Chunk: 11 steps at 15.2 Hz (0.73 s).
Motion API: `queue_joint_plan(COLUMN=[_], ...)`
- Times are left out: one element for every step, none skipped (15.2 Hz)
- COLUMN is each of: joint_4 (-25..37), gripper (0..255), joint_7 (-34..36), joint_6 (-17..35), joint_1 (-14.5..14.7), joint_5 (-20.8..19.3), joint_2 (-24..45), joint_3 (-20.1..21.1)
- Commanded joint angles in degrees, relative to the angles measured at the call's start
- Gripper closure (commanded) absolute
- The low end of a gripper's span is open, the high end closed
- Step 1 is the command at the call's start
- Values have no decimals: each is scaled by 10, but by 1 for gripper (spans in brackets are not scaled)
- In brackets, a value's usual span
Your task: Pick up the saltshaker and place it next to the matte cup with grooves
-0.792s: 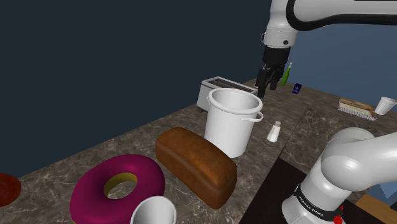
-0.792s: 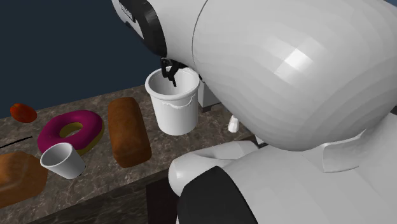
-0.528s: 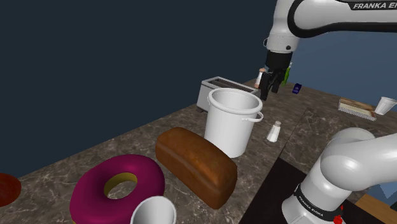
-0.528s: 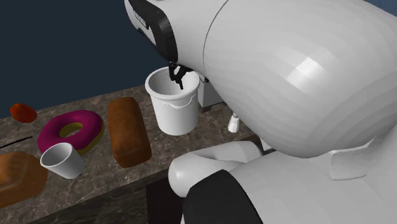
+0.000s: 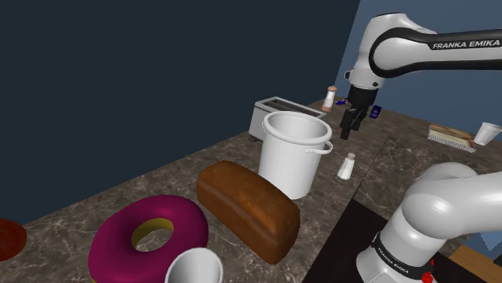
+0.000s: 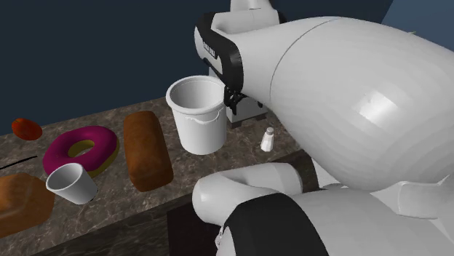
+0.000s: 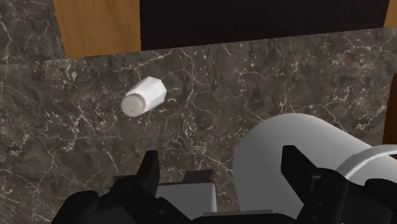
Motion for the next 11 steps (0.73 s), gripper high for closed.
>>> queue_joint_plan(joint_4=[-20, -28, -35, -41, -46, -50, -53, -55, -56, -62, -67], gripper=[0, 0, 0, 0, 0, 0, 0, 0, 0, 0, 0], joint_7=[-29, -43, -57, -71, -85, -99, -113, -128, -140, -140, -140], joint_6=[29, 43, 57, 72, 87, 103, 120, 136, 151, 160, 169], joint_1=[-12, -18, -24, -30, -35, -40, -45, -49, -52, -53, -53], joint_5=[-21, -31, -41, -51, -60, -70, -78, -87, -94, -96, -98], joint_2=[4, 8, 13, 20, 29, 38, 50, 62, 74, 77, 81], joint_3=[-32, -47, -63, -79, -96, -112, -129, -146, -161, -164, -167])
